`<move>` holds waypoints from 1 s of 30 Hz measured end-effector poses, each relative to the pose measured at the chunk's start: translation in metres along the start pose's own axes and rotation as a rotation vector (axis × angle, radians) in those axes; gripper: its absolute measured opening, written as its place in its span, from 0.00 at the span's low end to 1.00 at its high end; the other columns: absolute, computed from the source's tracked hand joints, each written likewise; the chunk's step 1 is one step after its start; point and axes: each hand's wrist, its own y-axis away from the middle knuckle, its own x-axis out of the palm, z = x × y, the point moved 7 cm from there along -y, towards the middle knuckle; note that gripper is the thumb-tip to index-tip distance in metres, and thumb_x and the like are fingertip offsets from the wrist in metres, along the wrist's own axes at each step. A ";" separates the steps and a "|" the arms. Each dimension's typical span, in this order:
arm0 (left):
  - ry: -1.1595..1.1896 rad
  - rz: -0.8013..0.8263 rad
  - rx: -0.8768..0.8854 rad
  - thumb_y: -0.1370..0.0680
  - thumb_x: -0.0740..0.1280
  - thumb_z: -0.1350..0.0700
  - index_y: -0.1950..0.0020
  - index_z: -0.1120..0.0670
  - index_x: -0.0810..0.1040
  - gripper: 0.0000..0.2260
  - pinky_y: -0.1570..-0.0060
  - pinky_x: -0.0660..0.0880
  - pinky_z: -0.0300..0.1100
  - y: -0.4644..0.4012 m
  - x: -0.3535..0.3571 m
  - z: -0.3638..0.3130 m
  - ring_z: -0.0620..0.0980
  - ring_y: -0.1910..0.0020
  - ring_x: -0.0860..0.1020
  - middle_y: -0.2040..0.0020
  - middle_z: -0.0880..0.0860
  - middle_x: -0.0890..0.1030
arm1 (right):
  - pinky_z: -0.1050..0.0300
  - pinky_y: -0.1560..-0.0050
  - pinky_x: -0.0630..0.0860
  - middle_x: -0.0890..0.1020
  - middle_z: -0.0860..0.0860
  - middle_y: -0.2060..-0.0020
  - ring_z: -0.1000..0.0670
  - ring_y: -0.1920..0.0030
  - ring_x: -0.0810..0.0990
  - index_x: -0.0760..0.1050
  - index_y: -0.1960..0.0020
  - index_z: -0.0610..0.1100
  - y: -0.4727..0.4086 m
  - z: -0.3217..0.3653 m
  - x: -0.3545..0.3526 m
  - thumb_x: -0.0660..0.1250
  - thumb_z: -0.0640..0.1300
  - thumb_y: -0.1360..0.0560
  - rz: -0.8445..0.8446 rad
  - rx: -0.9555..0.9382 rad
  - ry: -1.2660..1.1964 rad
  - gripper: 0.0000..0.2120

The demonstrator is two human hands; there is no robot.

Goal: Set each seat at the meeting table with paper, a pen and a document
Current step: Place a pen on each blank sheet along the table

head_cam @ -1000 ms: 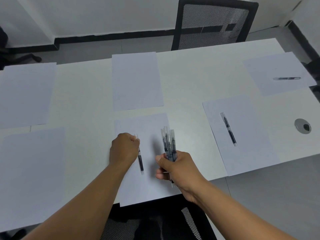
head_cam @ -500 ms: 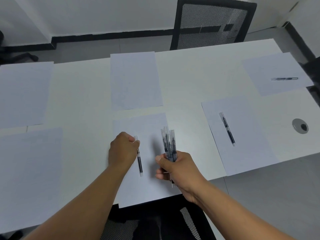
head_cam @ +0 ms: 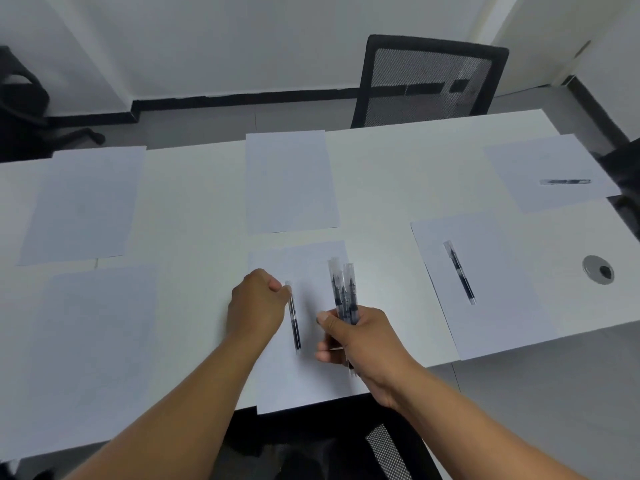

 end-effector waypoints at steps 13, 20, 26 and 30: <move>0.124 -0.054 0.118 0.18 0.73 0.50 0.54 0.50 0.78 0.08 0.55 0.79 0.47 0.046 -0.075 -0.036 0.51 0.55 0.83 0.56 0.48 0.85 | 0.49 0.57 0.85 0.77 0.47 0.69 0.46 0.66 0.80 0.79 0.46 0.30 0.076 0.061 0.044 0.73 0.46 0.19 -0.035 -0.160 0.099 0.17; 0.139 -0.085 0.188 0.18 0.73 0.50 0.56 0.51 0.79 0.09 0.56 0.79 0.46 0.086 -0.102 -0.053 0.50 0.57 0.83 0.59 0.48 0.85 | 0.56 0.62 0.80 0.77 0.48 0.68 0.48 0.67 0.79 0.82 0.44 0.34 0.122 0.078 0.046 0.71 0.46 0.19 -0.081 -0.232 0.177 0.14; 0.131 -0.141 0.199 0.19 0.73 0.49 0.56 0.50 0.79 0.10 0.55 0.80 0.47 0.127 -0.118 -0.054 0.49 0.58 0.84 0.59 0.47 0.85 | 0.54 0.65 0.72 0.73 0.49 0.68 0.49 0.69 0.71 0.79 0.43 0.32 0.157 0.085 0.041 0.70 0.47 0.19 -0.051 -0.279 0.212 0.16; 0.132 -0.206 0.192 0.18 0.73 0.49 0.56 0.50 0.79 0.10 0.52 0.83 0.50 0.165 -0.130 -0.052 0.49 0.58 0.84 0.59 0.47 0.85 | 0.51 0.64 0.70 0.73 0.49 0.69 0.47 0.68 0.70 0.80 0.46 0.36 0.178 0.086 0.036 0.70 0.48 0.19 -0.009 -0.313 0.228 0.14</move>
